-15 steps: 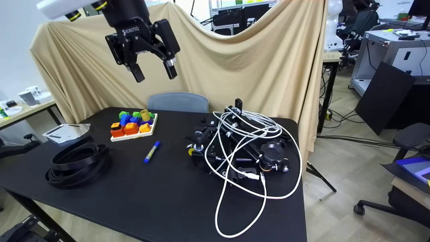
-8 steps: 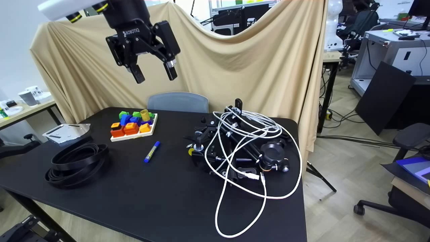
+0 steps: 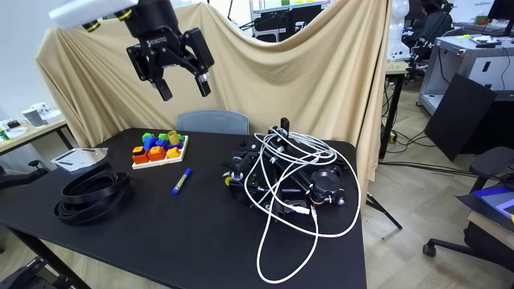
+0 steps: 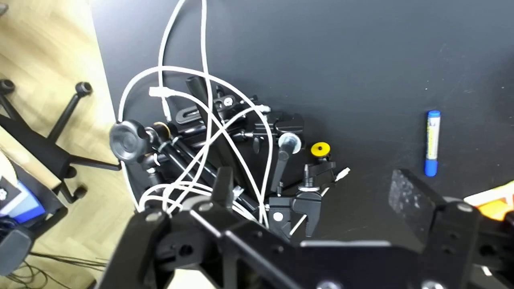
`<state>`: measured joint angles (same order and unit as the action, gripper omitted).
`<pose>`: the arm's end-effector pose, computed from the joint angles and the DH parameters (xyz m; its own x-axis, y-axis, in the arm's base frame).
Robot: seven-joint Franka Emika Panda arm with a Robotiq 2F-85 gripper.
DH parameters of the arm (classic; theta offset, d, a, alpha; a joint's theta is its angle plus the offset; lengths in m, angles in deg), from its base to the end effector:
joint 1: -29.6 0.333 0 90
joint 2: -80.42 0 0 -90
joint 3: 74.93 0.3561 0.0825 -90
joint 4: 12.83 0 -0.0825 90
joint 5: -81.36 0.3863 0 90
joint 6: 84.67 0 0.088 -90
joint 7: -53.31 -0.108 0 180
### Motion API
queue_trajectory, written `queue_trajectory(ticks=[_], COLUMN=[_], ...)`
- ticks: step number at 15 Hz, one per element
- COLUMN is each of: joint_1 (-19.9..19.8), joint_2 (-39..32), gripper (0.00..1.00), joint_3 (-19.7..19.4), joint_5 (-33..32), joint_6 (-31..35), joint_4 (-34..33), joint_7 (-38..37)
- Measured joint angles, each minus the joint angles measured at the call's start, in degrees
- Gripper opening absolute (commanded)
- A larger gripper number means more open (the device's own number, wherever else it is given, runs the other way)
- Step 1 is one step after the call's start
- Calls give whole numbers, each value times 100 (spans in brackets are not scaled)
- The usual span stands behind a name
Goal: Move the marker to the left
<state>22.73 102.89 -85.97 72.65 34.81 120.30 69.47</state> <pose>0.4099 -0.1498 0.5378 0.9913 0.0495 0.1217 0.0366 -0.9936 0.1067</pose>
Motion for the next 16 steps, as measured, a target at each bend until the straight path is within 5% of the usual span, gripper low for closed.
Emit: queue_trajectory(ticks=[9,16], joint_1=[28,684], joint_2=[-96,-551], gripper=[100,100], joint_3=[15,410], joint_5=[21,478], joint_6=[185,977], joint_4=[66,302], joint_7=[42,446])
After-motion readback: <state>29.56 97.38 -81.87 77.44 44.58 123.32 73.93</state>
